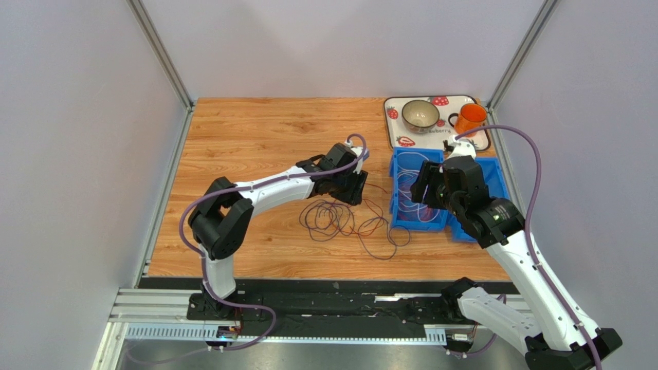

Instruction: Untangle the cables

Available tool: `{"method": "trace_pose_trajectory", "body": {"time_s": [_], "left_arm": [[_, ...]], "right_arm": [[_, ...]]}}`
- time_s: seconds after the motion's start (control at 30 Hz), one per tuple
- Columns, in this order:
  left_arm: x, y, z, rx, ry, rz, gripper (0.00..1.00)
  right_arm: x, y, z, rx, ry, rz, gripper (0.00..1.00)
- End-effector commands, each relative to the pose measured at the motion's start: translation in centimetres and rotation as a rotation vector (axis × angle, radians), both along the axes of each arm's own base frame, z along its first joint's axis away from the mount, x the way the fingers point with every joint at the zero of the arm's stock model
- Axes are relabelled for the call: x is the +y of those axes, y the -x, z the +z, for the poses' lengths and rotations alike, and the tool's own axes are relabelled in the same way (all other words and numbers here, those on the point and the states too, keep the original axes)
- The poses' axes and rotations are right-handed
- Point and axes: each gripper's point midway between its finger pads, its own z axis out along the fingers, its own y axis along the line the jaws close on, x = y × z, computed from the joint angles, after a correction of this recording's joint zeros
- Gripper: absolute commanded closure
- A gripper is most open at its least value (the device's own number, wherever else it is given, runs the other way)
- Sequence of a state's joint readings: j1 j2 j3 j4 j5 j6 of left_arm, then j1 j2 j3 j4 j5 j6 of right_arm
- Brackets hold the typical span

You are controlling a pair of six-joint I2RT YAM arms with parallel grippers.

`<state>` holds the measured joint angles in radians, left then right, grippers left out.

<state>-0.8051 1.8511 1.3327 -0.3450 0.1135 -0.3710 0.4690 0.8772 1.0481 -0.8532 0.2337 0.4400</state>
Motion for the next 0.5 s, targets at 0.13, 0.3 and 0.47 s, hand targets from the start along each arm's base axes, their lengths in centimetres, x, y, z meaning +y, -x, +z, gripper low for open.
{"method": "trace_pose_trajectory", "body": {"time_s": [0.13, 0.3, 0.47], "left_arm": [[-1.5, -1.5, -0.5, -0.048, -0.012, -0.026, 0.48], [-1.6, -1.6, -1.3, -0.047, -0.019, -0.032, 0.58], [-1.9, -2.0, -1.9, -0.045, -0.034, -0.04, 0.73]], "right_arm": [[-0.4, -0.1, 1.2, -0.043, 0.021, 0.003, 0.38], [-0.3, -0.1, 0.8, -0.034, 0.022, 0.005, 0.38], [-0.3, -0.1, 0.8, -0.032, 0.023, 0.005, 0.38]]}}
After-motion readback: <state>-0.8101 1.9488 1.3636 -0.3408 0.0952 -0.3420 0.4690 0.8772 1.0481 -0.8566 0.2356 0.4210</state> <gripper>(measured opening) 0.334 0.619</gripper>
